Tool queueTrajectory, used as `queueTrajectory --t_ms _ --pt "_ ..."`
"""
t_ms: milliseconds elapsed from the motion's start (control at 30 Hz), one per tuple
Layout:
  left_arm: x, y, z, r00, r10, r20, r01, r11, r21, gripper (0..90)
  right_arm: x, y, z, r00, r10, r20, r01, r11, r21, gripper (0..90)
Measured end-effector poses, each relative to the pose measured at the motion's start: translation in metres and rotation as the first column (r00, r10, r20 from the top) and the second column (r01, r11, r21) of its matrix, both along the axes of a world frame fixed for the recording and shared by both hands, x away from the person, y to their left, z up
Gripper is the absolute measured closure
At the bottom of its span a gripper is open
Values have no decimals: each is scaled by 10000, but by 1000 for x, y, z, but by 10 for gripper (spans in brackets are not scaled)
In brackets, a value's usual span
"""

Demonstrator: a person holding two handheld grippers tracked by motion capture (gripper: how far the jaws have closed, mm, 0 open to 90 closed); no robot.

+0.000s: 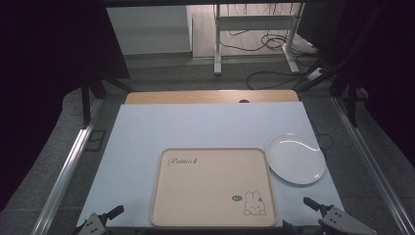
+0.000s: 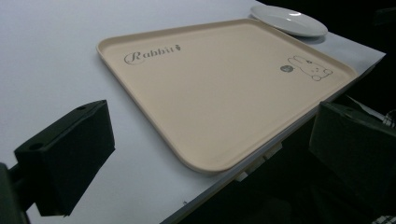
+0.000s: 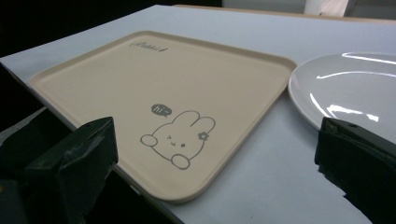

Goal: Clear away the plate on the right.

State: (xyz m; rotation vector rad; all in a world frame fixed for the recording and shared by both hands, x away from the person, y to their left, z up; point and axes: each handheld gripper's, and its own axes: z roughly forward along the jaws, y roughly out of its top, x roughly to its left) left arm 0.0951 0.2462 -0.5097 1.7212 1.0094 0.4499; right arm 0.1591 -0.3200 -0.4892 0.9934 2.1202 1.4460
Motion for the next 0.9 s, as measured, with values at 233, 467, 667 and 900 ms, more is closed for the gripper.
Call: queueTrajectory --t_ms 233,467,667,900 --pt "-1 1 0 9999 151 -9 -151 9999 -25 0 2 3 -2 9996 200 -200 -205 9995 -253 0" --pt "0 1 -1 10000 20 -72 -21 10000 -75 0 3 2 -3 9993 230 -299 -233 9997 -103 0" --pt "1 2 -1 9999 -17 -161 13 9998 -223 0 2 5 -4 9989 357 -307 -361 9993 -118 0" --pt "2 2 -1 9998 -107 -164 103 9997 -239 0 2 8 -5 9988 418 -263 -431 9978 -506 0"
